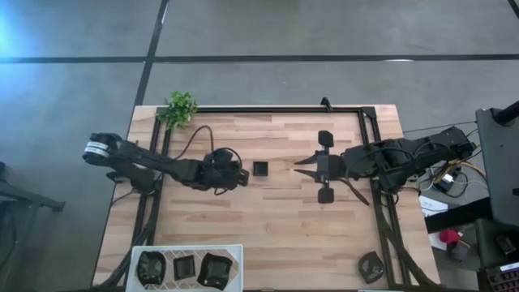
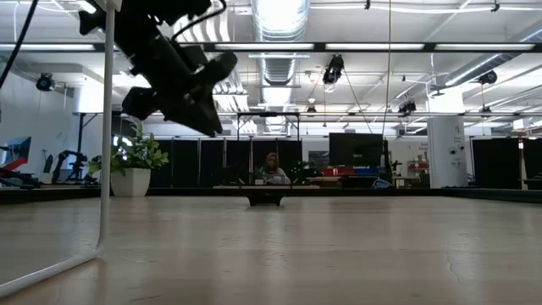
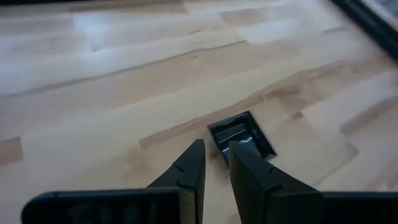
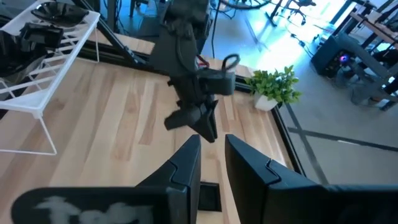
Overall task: Pick & Place Mini shaped plates
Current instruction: Stack the black square plate on top of the other black square plates on the shelf
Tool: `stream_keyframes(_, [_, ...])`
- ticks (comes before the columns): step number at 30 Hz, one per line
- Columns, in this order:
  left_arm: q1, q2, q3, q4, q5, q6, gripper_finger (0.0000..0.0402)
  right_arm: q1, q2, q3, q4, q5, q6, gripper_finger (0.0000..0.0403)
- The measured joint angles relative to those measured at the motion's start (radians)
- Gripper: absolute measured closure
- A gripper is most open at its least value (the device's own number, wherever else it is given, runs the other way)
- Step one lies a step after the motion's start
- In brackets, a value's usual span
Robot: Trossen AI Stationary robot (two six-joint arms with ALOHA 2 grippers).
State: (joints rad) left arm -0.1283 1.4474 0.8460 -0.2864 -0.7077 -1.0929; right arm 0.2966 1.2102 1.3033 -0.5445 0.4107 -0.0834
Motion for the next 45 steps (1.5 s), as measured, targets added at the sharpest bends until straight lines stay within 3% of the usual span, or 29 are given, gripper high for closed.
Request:
stream_keyframes(5, [0.030, 0.073, 0.000, 0.031, 0.000, -0.031, 0.0337, 0.000, 0.000, 0.006, -0.003, 0.000, -0.002, 0.0335])
stream_keyframes(14, [0.066, 0.208, 0.000, 0.268, 0.002, 0.000, 0.0337, 0.000, 0.000, 0.017, -0.027, 0.001, -0.003, 0.0335])
stream_keyframes(36, [0.088, 0.387, 0.009, 0.393, 0.090, -0.042, 0.0337, 0.000, -0.011, 0.111, -0.096, 0.001, -0.033, 0.0335])
stream_keyframes(45, [0.089, 0.385, 0.009, 0.426, 0.092, -0.053, 0.0337, 0.000, -0.011, 0.110, -0.096, 0.001, -0.097, 0.0335])
